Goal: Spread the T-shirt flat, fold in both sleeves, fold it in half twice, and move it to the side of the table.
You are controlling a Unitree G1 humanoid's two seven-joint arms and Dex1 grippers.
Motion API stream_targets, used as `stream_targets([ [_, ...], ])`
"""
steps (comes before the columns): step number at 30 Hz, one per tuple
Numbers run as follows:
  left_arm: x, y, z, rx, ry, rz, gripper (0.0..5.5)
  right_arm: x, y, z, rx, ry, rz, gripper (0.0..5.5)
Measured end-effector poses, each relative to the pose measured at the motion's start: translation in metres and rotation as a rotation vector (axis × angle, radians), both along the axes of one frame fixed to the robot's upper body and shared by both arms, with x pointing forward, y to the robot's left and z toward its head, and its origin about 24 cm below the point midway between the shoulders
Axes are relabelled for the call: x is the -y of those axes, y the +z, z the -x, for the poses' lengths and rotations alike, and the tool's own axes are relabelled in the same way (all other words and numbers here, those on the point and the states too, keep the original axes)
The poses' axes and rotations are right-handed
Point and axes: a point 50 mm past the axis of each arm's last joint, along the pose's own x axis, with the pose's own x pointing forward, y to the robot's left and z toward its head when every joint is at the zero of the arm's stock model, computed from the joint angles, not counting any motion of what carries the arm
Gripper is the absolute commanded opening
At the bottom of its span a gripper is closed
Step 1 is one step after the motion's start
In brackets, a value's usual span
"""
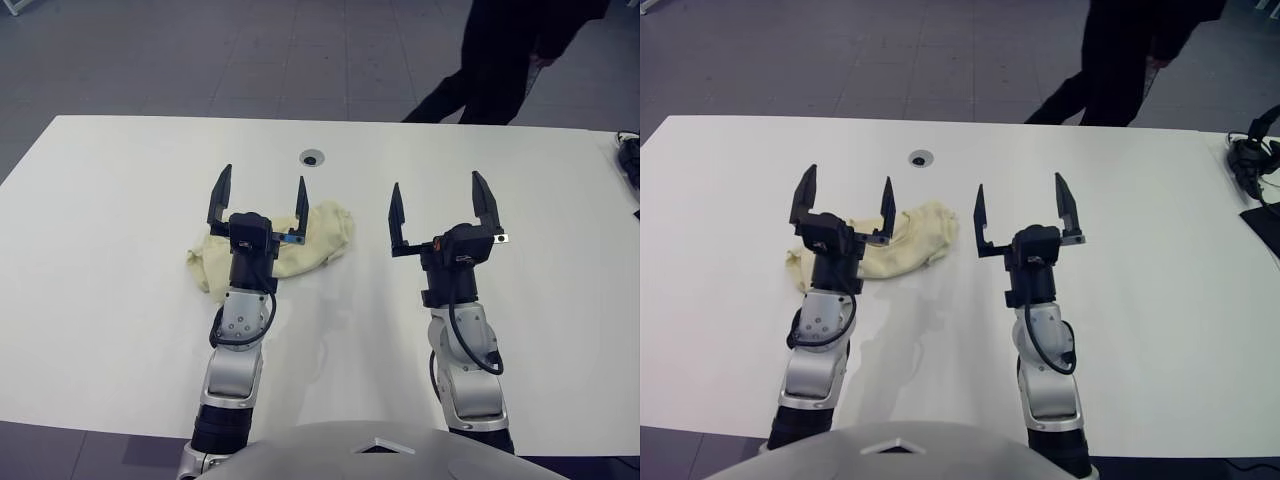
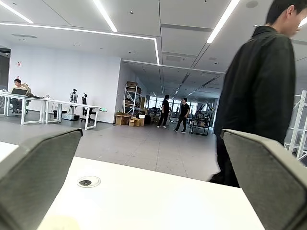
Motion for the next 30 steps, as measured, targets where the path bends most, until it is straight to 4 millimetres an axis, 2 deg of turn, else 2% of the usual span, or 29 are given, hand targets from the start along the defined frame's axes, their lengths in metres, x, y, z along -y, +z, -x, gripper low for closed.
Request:
stream_targets([
  [14, 0.0006, 0.0004, 0.0003, 0.002, -0.007, 0.001, 5.37, 0.0065, -0.0009, -0.0033, -0.025, -0.041, -0.026, 5.40],
  [30, -0.0008, 0.0023, 0.0030, 0.000, -0.003, 0.011, 5.37, 0.0035, 0.0020, -0.0017, -0.056, 0.004, -0.095, 5.40],
])
